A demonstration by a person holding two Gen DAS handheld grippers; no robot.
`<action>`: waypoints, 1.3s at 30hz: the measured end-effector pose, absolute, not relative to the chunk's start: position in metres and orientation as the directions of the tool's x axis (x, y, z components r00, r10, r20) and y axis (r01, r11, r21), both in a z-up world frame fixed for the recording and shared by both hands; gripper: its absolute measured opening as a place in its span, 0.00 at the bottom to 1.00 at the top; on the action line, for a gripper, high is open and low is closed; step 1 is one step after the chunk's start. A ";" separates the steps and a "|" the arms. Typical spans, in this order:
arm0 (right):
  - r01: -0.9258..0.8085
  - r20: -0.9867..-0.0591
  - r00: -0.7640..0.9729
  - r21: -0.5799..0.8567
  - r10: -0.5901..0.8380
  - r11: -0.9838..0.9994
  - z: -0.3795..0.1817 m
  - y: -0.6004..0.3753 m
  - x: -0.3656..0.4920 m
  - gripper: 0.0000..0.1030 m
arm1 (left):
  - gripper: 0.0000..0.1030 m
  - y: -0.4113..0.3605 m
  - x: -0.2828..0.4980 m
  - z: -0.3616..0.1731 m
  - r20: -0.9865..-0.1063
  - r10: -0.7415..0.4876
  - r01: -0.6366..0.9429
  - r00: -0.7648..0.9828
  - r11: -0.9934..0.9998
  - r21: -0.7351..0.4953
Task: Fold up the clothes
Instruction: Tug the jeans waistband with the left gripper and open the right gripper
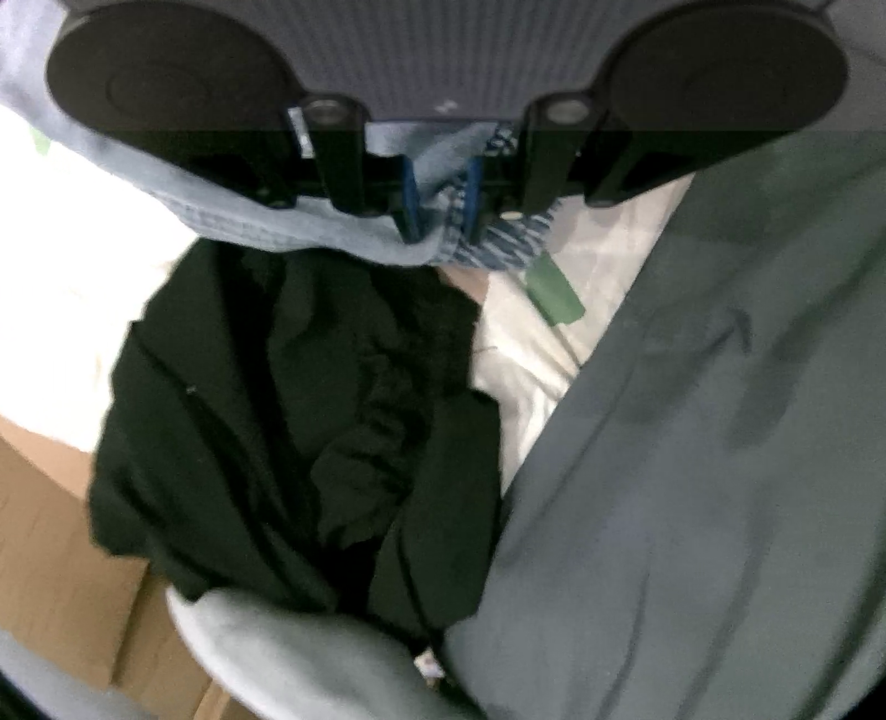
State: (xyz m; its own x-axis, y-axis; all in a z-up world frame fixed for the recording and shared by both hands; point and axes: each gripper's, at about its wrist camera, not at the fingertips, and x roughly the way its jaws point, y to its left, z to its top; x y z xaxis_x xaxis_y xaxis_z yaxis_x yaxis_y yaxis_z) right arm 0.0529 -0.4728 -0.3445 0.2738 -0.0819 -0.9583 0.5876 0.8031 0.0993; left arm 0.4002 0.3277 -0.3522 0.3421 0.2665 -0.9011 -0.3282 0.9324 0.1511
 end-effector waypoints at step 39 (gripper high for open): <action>0.650 -0.808 0.586 0.516 0.064 0.558 -0.374 -0.492 0.001 0.42 | 0.43 0.204 0.246 -0.203 -0.905 0.264 -0.229 0.333 0.954 0.194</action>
State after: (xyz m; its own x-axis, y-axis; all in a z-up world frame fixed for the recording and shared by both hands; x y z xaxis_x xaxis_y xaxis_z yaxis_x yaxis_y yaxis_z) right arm 0.0007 -0.4919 -0.3738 0.5863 0.0643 -0.8076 0.6500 0.5576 0.5163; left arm 0.2462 0.2038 -0.2033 0.3326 0.2640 -0.9054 -0.2292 0.9539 0.1940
